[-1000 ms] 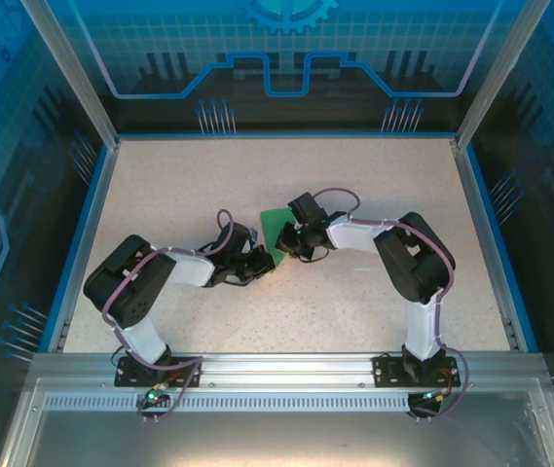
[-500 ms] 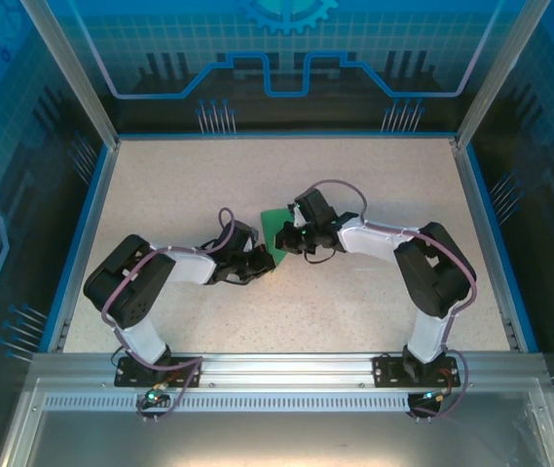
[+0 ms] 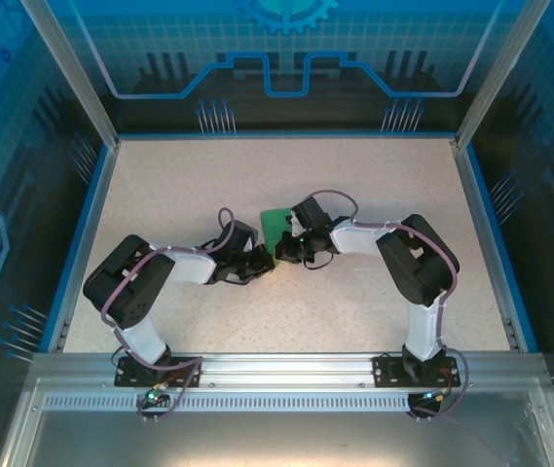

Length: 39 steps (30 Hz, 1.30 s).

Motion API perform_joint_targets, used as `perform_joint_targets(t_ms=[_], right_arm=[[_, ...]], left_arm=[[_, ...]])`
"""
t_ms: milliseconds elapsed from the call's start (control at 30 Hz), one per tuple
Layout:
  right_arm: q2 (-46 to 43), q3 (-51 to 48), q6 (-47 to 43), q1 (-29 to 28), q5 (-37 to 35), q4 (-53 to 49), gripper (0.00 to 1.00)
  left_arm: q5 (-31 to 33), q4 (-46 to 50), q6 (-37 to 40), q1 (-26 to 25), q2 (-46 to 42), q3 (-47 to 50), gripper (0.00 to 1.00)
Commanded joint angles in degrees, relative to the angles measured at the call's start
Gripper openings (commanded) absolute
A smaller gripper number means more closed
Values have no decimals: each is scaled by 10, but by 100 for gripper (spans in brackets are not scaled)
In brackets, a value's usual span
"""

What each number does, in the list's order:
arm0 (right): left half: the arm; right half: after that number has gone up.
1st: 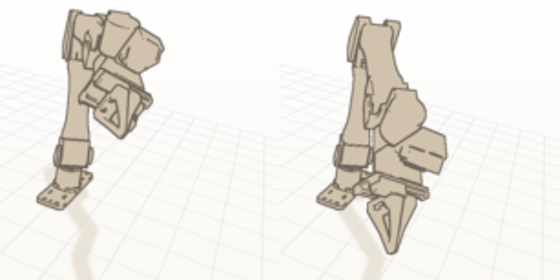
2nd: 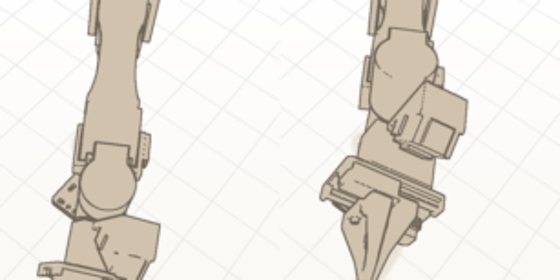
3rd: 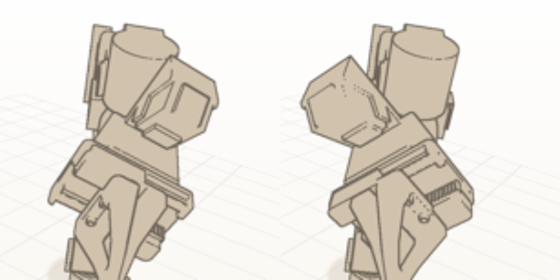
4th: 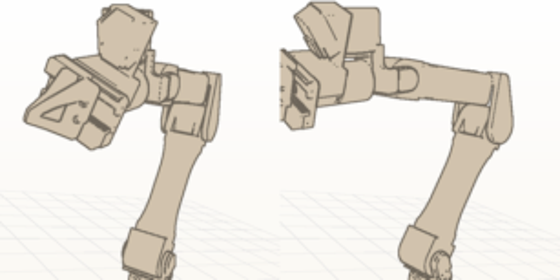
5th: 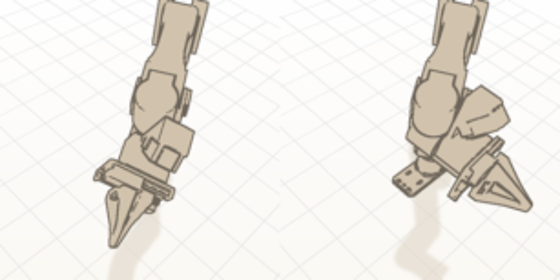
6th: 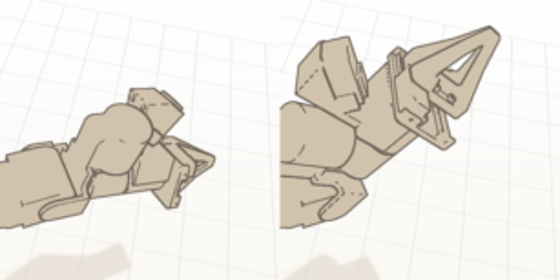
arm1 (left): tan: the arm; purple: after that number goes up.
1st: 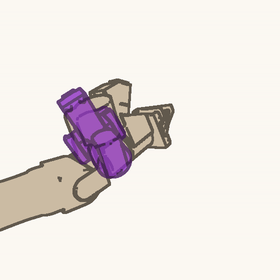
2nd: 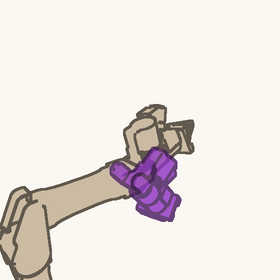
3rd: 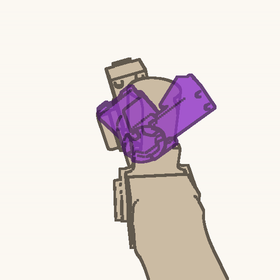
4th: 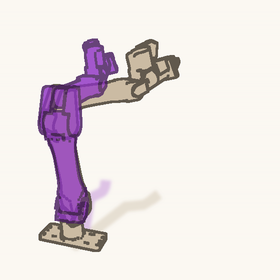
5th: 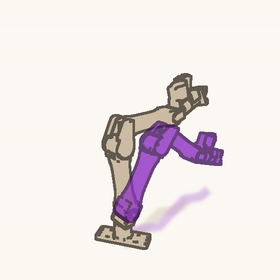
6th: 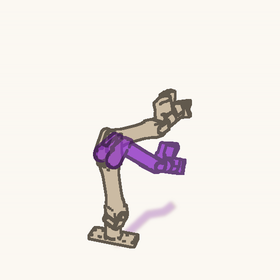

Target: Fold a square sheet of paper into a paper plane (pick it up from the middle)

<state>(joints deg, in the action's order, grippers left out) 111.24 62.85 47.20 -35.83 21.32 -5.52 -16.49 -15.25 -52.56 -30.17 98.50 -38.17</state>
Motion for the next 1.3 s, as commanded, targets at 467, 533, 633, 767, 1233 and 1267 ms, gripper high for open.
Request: perform_joint_targets(t_ms=[467, 533, 633, 767, 1233, 1267], right_arm=[[63, 56, -75, 51, 2, -50, 0], [66, 64, -82, 60, 4, -51, 0], [74, 72, -88, 72, 14, -47, 0], [83, 88, -98, 87, 14, -49, 0], [71, 124, -131, 134, 7, -59, 0], [59, 120, -133, 135, 6, -60, 1]], left_arm=[[38, 156, 43, -1, 21, -11, 0], [36, 160, 46, -1, 24, -11, 0], [35, 163, 50, -1, 25, -11, 0], [31, 164, 51, -1, 27, -11, 0], [23, 161, 62, -2, 8, -14, 0], [21, 161, 64, -2, 2, -15, 0]])
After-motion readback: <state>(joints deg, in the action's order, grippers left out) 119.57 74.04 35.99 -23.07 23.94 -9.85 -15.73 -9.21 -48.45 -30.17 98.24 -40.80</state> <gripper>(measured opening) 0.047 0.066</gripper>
